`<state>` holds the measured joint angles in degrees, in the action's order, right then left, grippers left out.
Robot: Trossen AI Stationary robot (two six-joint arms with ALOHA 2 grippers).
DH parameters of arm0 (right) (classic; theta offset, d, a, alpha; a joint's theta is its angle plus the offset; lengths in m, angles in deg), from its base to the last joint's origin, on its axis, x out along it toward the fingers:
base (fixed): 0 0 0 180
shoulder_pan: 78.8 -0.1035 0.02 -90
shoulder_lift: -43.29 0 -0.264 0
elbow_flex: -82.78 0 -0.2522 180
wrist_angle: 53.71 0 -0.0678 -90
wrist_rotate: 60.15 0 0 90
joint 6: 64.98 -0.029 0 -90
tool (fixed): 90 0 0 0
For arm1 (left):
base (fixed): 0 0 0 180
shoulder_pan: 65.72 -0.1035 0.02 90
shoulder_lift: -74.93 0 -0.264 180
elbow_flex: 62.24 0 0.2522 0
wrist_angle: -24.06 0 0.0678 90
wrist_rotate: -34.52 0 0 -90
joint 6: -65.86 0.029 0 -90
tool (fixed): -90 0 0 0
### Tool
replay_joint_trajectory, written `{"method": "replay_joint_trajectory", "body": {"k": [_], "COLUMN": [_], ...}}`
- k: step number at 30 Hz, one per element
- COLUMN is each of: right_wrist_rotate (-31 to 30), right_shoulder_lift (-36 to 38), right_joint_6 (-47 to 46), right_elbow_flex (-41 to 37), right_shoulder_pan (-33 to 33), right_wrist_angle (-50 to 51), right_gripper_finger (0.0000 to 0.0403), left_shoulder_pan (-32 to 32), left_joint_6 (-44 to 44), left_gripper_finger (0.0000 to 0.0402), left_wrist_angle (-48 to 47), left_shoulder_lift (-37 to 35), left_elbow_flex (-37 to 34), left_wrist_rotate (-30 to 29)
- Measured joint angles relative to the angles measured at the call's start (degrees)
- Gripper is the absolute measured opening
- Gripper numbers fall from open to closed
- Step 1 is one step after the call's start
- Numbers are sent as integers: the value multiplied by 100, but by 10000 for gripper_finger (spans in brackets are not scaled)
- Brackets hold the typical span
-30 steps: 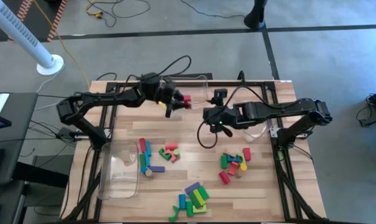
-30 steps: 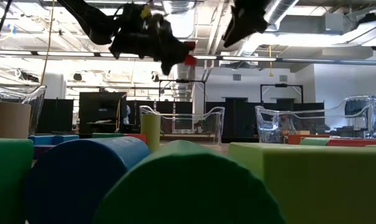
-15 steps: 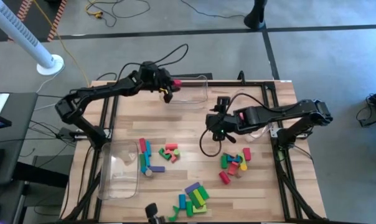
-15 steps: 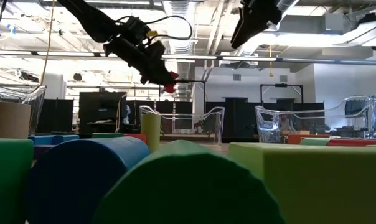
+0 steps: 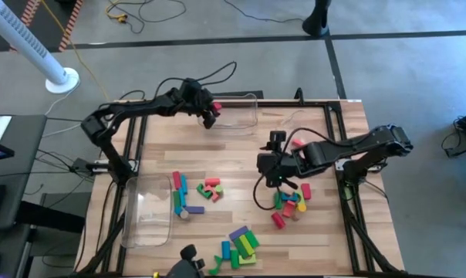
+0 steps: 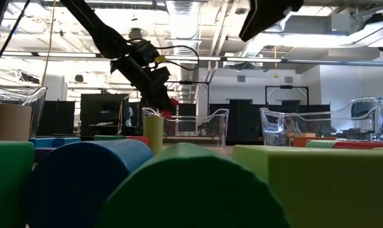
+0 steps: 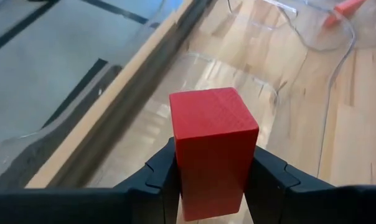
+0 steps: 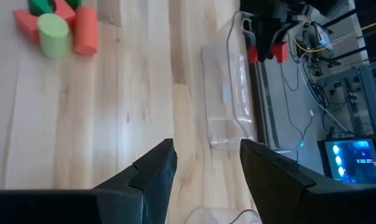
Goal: Sort blocks by size
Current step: Put the red arch block into the middle transparent bin, then put the light green cylindrical block into the left transparent bin
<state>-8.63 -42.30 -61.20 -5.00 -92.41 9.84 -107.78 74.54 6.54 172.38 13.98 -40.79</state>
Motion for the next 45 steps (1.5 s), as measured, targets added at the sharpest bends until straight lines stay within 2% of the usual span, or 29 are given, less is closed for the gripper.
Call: {"method": "replay_joint_trajectory", "body": {"k": [9, 21, 27, 36, 42, 45], "right_wrist_rotate": [0, -2, -2, 75, 144, 427], "right_shoulder_lift": [0, 0, 0, 0, 0, 0], "right_joint_6": [-138, -184, -185, -181, -184, -184], "right_elbow_flex": [0, 0, 0, 0, 0, 0], "right_shoulder_pan": [-70, -70, -70, -68, -68, -65], "right_wrist_angle": [82, 92, 100, 174, 263, 241], "right_gripper_finger": [219, 219, 219, 219, 219, 219], "left_shoulder_pan": [84, 86, 215, 1101, 1937, 2338], "left_joint_6": [177, 286, 510, 1095, 1305, 1258], "left_gripper_finger": [156, 160, 161, 161, 161, 161], "left_wrist_angle": [-219, -297, -636, -1540, -2295, -2726], "left_shoulder_lift": [22, 18, -81, -623, -1110, -1299], "left_elbow_flex": [96, 112, 423, 917, 917, 917], "left_wrist_rotate": [-4, -6, -12, -82, -711, -941]}}
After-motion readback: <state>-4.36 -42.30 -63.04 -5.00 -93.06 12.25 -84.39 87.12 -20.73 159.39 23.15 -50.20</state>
